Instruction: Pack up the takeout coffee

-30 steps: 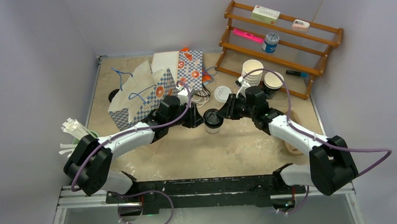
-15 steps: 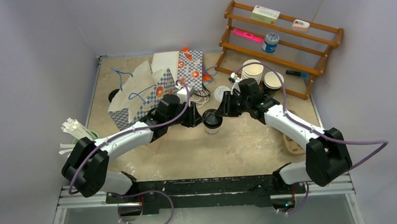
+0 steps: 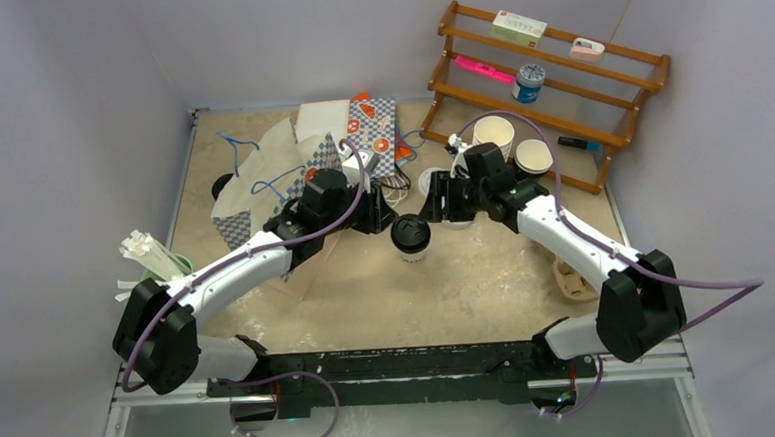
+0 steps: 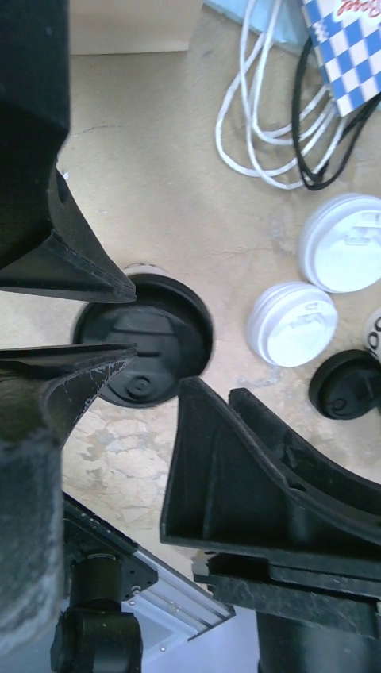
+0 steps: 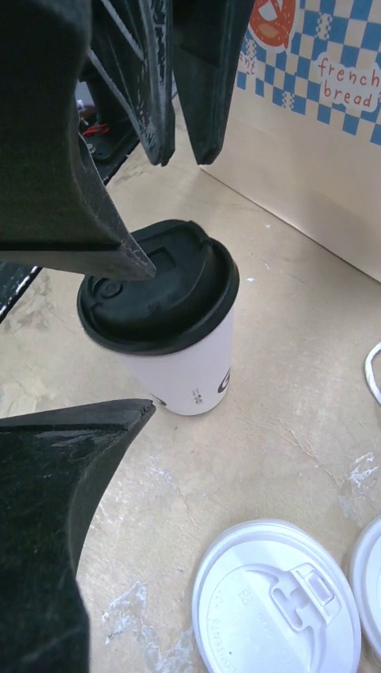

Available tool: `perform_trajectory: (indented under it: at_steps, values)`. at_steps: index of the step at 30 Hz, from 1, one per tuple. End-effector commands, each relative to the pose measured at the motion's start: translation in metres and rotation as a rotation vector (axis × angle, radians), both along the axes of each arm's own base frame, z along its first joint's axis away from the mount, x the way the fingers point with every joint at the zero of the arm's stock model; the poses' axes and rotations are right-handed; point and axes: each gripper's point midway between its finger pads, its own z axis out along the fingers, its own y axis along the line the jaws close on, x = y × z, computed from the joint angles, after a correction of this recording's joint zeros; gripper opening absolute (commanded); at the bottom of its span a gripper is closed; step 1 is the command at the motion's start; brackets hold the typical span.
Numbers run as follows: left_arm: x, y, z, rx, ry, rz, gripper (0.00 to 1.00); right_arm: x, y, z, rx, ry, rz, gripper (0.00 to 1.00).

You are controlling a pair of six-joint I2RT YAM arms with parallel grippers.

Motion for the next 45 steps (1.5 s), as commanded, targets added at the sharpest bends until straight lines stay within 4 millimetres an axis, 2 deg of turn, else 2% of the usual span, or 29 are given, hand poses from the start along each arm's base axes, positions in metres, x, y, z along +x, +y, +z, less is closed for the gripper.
perform_trajectory:
  at_steps: [1,5,7,12,14,21,25,28,32,40,45]
  values:
    - [0.007,0.001,0.028,-0.003,-0.073,0.005,0.28,0.000,-0.002,0.031,-0.007,-0.080,0.021,0.63]
    - [0.011,0.002,0.027,-0.002,-0.069,0.015,0.28,-0.003,-0.007,0.036,-0.018,-0.090,0.013,0.77]
    - [0.014,0.004,0.028,-0.006,-0.073,0.024,0.27,-0.003,-0.012,0.035,-0.031,-0.102,0.000,0.79]
    - [0.022,0.006,0.034,-0.030,-0.072,0.016,0.25,-0.018,-0.018,0.029,-0.002,-0.088,-0.039,0.67]
    - [0.026,-0.001,0.043,-0.061,-0.096,-0.011,0.24,-0.025,-0.020,0.026,0.013,-0.084,-0.050,0.62]
    - [0.030,-0.019,0.035,-0.083,-0.065,-0.075,0.23,-0.048,-0.017,0.006,0.087,-0.011,-0.048,0.66]
    - [0.031,-0.032,0.026,-0.111,-0.029,-0.116,0.31,-0.053,-0.014,-0.001,0.145,0.005,-0.077,0.75]
    - [0.032,-0.038,0.017,-0.116,-0.001,-0.137,0.39,-0.057,-0.004,-0.005,0.212,0.029,-0.062,0.77]
    - [0.032,-0.043,0.007,-0.113,0.030,-0.158,0.40,-0.055,-0.002,-0.014,0.212,0.052,-0.069,0.71]
    - [0.027,-0.040,-0.002,-0.099,0.050,-0.162,0.36,-0.053,-0.003,-0.028,0.177,0.105,-0.083,0.52]
    - [0.021,-0.038,-0.009,-0.096,0.068,-0.164,0.34,-0.049,-0.003,-0.029,0.167,0.102,-0.086,0.44]
